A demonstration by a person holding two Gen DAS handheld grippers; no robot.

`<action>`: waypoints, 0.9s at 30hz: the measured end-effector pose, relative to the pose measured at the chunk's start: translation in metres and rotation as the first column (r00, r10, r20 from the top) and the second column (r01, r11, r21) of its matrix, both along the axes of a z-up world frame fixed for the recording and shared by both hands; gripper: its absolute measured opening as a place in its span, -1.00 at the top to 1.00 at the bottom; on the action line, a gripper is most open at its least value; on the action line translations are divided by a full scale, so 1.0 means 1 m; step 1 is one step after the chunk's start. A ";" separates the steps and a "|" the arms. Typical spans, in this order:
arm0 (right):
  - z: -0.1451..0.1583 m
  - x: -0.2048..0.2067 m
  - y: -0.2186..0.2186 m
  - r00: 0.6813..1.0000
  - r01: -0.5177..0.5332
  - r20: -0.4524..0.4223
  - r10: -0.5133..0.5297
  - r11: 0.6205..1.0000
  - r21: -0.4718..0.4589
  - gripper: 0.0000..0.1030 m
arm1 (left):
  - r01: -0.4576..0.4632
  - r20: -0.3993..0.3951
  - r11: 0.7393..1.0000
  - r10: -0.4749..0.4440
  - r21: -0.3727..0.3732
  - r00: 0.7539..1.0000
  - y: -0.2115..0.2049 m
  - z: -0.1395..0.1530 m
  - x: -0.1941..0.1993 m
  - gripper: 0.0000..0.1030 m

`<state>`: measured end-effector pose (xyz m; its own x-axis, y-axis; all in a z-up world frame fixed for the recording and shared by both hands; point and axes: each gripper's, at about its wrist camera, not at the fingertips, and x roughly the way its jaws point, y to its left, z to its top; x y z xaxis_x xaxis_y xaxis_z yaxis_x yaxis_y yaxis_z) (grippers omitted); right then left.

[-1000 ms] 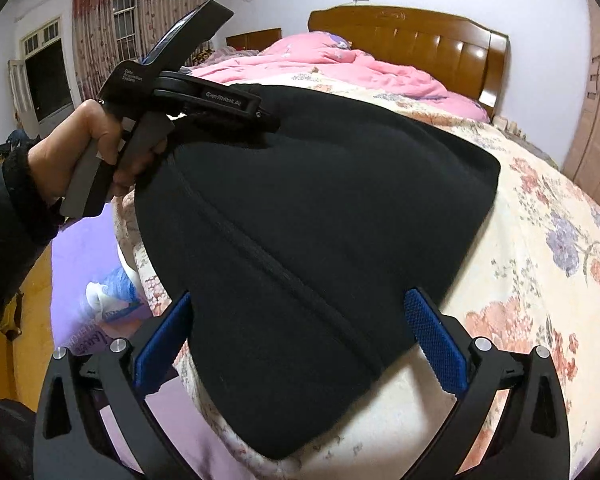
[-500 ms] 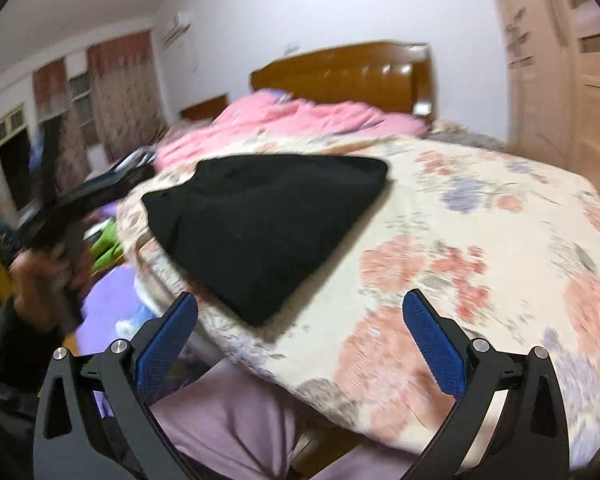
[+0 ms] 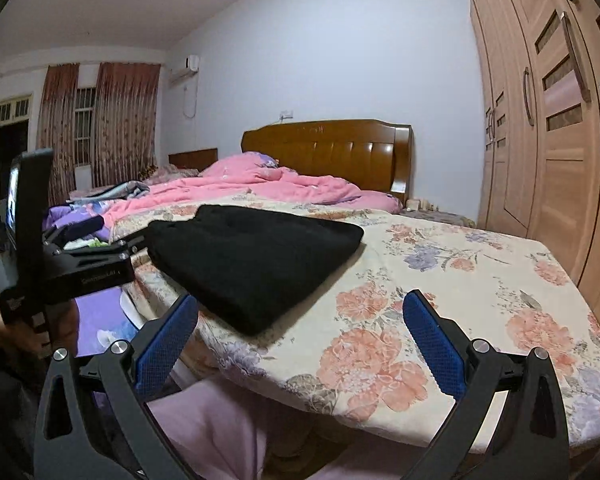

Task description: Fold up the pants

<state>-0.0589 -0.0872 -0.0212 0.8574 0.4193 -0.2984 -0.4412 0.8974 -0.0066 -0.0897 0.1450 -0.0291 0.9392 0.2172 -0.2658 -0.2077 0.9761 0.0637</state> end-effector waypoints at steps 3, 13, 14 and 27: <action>-0.001 0.004 0.002 1.000 -0.008 -0.014 0.008 1.000 -0.005 -0.92 | 0.018 -0.012 1.000 -0.018 0.000 1.000 -0.004 -0.002 0.004 -0.97; -0.003 0.002 0.006 0.999 -0.014 -0.040 0.013 1.000 -0.017 -0.92 | 0.028 -0.028 1.000 -0.028 -0.001 0.999 -0.006 -0.002 0.007 -0.97; -0.003 0.003 0.006 0.999 -0.013 -0.044 0.013 1.000 -0.017 -0.92 | 0.028 -0.029 1.000 -0.028 -0.004 0.999 -0.006 -0.003 0.007 -0.97; -0.006 0.007 0.007 0.998 -0.018 -0.067 0.016 1.000 -0.022 -0.92 | 0.019 -0.038 1.000 -0.019 -0.024 0.999 0.001 -0.003 0.010 -0.97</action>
<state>-0.0523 -0.0798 -0.0269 0.8279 0.4264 -0.3644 -0.4566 0.8897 0.0039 -0.0802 0.1463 -0.0323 0.9322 0.1926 -0.3063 -0.1869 0.9812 0.0482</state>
